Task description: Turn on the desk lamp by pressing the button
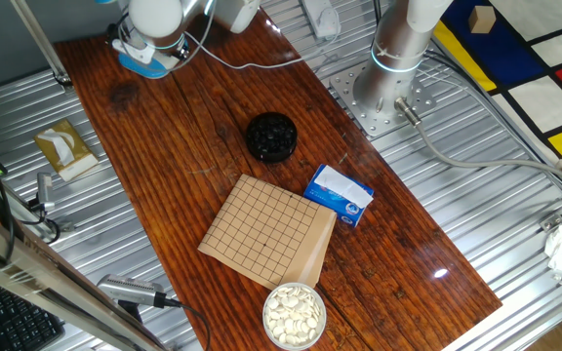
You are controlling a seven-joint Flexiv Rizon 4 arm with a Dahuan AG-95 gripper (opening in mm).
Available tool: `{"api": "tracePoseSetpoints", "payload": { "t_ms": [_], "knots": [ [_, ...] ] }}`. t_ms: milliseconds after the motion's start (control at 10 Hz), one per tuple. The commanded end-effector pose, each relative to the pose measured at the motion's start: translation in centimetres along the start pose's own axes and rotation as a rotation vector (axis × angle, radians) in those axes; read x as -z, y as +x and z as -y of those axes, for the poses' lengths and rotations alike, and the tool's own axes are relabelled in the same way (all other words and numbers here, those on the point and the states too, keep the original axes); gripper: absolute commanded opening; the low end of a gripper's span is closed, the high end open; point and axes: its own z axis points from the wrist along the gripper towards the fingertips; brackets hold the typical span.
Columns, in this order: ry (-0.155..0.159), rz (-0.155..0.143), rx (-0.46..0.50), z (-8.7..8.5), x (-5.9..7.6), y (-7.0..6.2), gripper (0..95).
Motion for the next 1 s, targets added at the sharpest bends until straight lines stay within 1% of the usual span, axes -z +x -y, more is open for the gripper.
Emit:
{"api": "tracePoseSetpoints", "payload": {
  "t_ms": [100, 200, 400, 800, 900, 1000],
  "knots": [
    [0.001, 0.002, 0.015, 0.3, -2.1, 0.3, 0.0],
    [-0.002, -0.007, 0.033, 0.8, -1.0, 0.9, 0.0],
    [-0.010, -0.013, 0.049, 1.5, 0.2, 1.1, 0.0],
    [-0.014, -0.008, 0.053, 1.5, 0.2, 1.1, 0.0],
    [-0.023, -0.001, 0.059, 1.5, 0.4, 1.2, 0.0],
    [-0.027, -0.004, 0.062, 1.5, 0.6, 1.3, 0.0]
  ]
}}
